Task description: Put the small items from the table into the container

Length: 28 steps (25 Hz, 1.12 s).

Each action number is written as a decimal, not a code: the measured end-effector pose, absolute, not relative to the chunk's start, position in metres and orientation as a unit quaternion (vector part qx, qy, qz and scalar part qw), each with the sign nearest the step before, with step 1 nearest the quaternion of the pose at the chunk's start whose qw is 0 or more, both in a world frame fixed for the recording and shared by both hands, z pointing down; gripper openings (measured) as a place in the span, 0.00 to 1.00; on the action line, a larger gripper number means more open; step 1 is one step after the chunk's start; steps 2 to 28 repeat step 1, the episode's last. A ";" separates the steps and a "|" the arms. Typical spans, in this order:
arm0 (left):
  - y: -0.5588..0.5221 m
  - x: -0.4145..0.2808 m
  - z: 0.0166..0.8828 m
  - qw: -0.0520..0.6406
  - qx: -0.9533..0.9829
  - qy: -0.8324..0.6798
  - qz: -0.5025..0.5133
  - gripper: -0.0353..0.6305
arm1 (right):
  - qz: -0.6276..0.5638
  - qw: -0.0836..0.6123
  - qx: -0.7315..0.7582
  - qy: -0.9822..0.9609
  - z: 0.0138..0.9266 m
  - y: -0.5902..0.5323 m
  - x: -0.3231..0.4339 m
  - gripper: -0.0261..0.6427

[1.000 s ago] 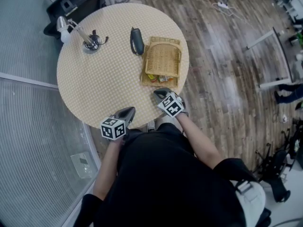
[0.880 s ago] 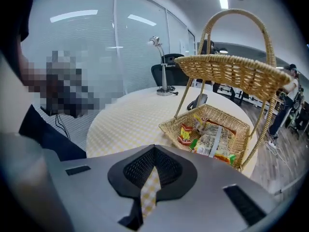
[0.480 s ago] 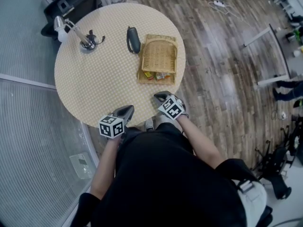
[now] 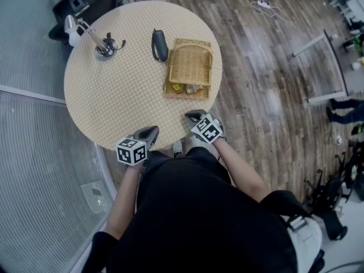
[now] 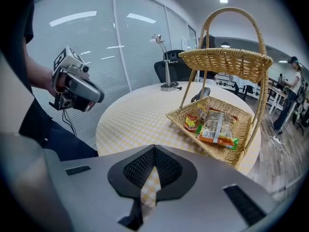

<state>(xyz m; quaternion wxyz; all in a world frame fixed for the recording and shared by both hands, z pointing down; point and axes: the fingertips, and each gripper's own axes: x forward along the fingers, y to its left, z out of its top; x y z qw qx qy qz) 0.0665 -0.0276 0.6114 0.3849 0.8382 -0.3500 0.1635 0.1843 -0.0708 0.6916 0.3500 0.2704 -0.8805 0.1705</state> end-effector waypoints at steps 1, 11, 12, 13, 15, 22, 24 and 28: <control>-0.027 0.066 0.611 0.385 0.838 -0.350 0.165 0.06 | 0.173 0.347 0.269 -0.882 0.691 -0.070 0.183 0.08; -0.027 0.066 0.611 0.385 0.838 -0.350 0.165 0.06 | 0.173 0.347 0.269 -0.882 0.691 -0.070 0.183 0.08; -0.027 0.066 0.611 0.385 0.838 -0.350 0.165 0.06 | 0.173 0.347 0.269 -0.882 0.691 -0.070 0.183 0.08; -0.027 0.066 0.611 0.385 0.838 -0.350 0.165 0.06 | 0.173 0.347 0.269 -0.882 0.691 -0.070 0.183 0.08; -0.027 0.066 0.611 0.385 0.838 -0.350 0.165 0.06 | 0.173 0.347 0.269 -0.882 0.691 -0.070 0.183 0.08; -0.027 0.066 0.611 0.385 0.838 -0.350 0.165 0.06 | 0.173 0.347 0.269 -0.882 0.691 -0.070 0.183 0.08; -0.027 0.066 0.611 0.385 0.838 -0.350 0.165 0.06 | 0.173 0.347 0.269 -0.882 0.691 -0.070 0.183 0.08; -0.027 0.066 0.611 0.385 0.838 -0.350 0.165 0.06 | 0.173 0.347 0.269 -0.882 0.691 -0.070 0.183 0.08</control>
